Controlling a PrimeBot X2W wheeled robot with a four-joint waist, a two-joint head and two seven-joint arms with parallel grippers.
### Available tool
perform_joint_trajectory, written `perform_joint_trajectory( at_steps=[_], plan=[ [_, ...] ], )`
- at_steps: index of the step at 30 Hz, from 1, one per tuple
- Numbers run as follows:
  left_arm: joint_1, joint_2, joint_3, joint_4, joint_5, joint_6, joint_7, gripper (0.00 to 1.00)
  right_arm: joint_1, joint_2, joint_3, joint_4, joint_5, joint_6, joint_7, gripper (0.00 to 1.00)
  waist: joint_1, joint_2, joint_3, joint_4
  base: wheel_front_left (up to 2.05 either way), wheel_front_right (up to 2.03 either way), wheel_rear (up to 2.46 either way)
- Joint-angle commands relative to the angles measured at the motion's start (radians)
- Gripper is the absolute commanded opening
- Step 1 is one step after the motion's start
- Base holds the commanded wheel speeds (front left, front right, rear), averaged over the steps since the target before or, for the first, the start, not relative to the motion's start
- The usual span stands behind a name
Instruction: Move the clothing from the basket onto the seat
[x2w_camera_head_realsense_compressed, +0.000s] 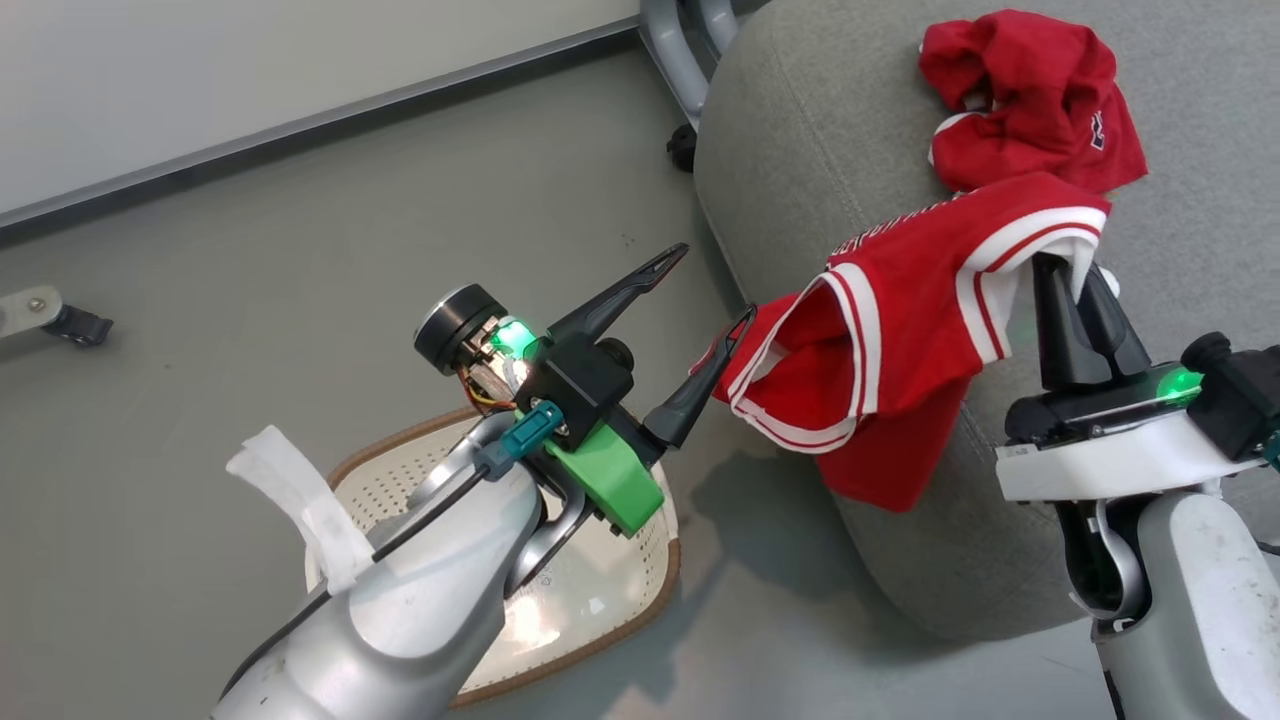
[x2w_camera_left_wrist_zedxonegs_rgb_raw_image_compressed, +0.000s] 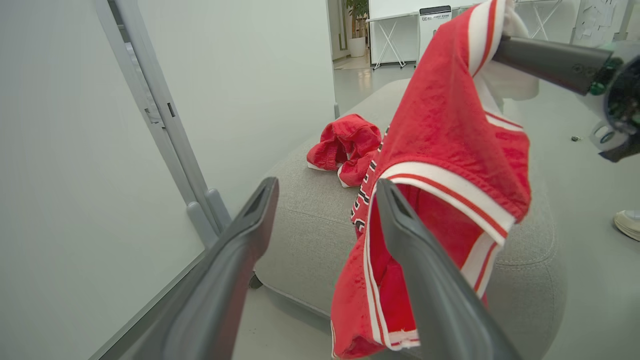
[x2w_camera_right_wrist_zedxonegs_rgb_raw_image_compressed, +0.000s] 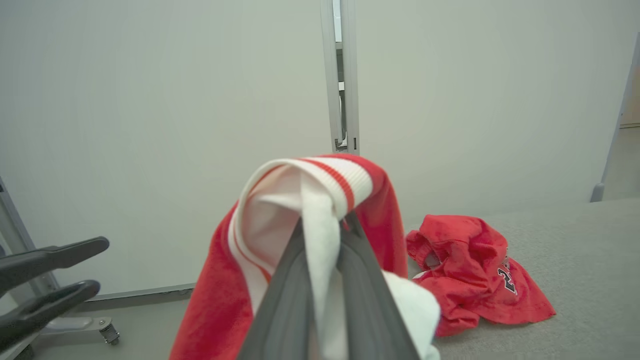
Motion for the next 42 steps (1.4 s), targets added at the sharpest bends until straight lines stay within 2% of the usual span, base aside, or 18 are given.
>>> perform_joint_trajectory(
  at_steps=[1, 10, 16, 23, 33, 42],
  plan=[
    [-0.005, 0.006, 0.0, -0.004, 0.01, 0.004, 0.0, 1.0, 0.007, 0.001, -0.013, -0.008, -0.005, -0.001, -0.003, 0.0, 0.0, 0.0, 0.02, -0.031, 0.0, 0.0, 0.0],
    [0.018, 0.003, 0.0, -0.025, 0.018, 0.01, 0.0, 1.0, 0.03, 0.006, -0.086, -0.028, -0.012, -0.001, -0.003, 0.0, 0.0, 0.0, 0.028, -0.071, 0.0, 0.0, 0.0],
    [0.026, 0.002, 0.005, -0.032, 0.023, 0.01, 0.0, 1.0, 0.029, -0.002, -0.106, -0.032, -0.01, -0.001, -0.002, 0.0, 0.0, 0.0, 0.033, -0.071, 0.0, 0.0, 0.0],
    [0.021, 0.003, 0.016, -0.042, 0.035, 0.013, 0.0, 1.0, -0.041, -0.024, -0.115, -0.045, -0.019, -0.001, -0.003, 0.0, 0.0, 0.0, 0.054, -0.058, 0.0, 0.0, 0.0],
    [-0.03, -0.002, 0.02, -0.065, 0.066, 0.011, 0.0, 1.0, -0.283, -0.084, -0.184, -0.022, -0.03, -0.001, -0.003, 0.0, 0.0, 0.0, 0.147, -0.016, 0.0, 0.0, 0.0],
    [-0.092, -0.01, 0.026, -0.075, 0.094, 0.008, 0.0, 1.0, -0.592, -0.233, -0.273, 0.067, -0.033, -0.001, -0.002, 0.0, 0.0, 0.0, 0.277, 0.027, 0.0, 0.0, 0.0]
  ],
)
